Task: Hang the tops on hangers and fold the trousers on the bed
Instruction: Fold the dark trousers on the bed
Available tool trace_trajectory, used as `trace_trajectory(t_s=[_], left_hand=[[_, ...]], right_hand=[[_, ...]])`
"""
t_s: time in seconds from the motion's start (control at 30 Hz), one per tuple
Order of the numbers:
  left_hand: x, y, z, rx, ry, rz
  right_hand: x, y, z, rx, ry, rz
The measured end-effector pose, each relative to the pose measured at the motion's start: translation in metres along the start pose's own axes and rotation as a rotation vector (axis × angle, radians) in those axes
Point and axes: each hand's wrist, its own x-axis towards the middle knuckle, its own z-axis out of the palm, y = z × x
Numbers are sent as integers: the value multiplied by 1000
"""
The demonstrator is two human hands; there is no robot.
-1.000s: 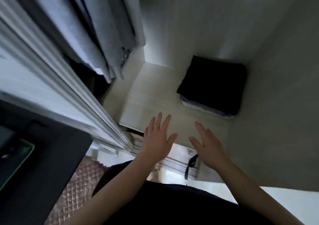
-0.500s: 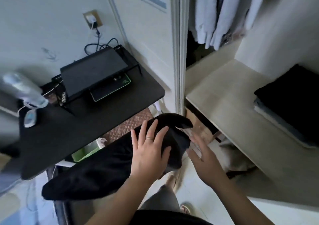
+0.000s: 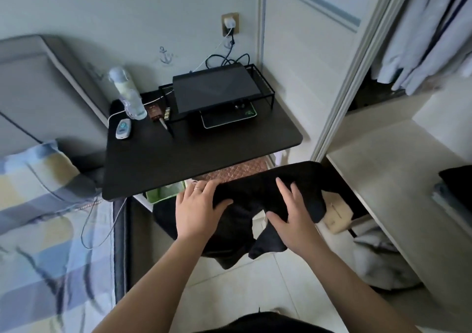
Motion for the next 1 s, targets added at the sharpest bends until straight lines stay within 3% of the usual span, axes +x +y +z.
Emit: trace_trajectory(t_s=[0.17, 0.3, 0.4, 0.5, 0.67, 0.83, 1.0], left_hand=[[-2, -36, -6, -55, 28, 136], [0, -48, -15, -140, 121, 237], [9, -61, -27, -144, 64, 265], [6, -73, -44, -326, -27, 175], [-24, -111, -83, -719, -21, -38], [-47, -200, -134, -990, 108, -222], [-86, -301, -169, -1198, 311, -570]], right_hand=[[-2, -18, 51, 256, 60, 134], [-4, -30, 89, 281, 50, 228], [-10, -40, 103, 219, 56, 247], [-23, -56, 112, 132, 28, 239], [-49, -101, 155, 35, -9, 128], [-79, -160, 247, -60, -166, -48], [-102, -202, 362, -67, -327, -91]])
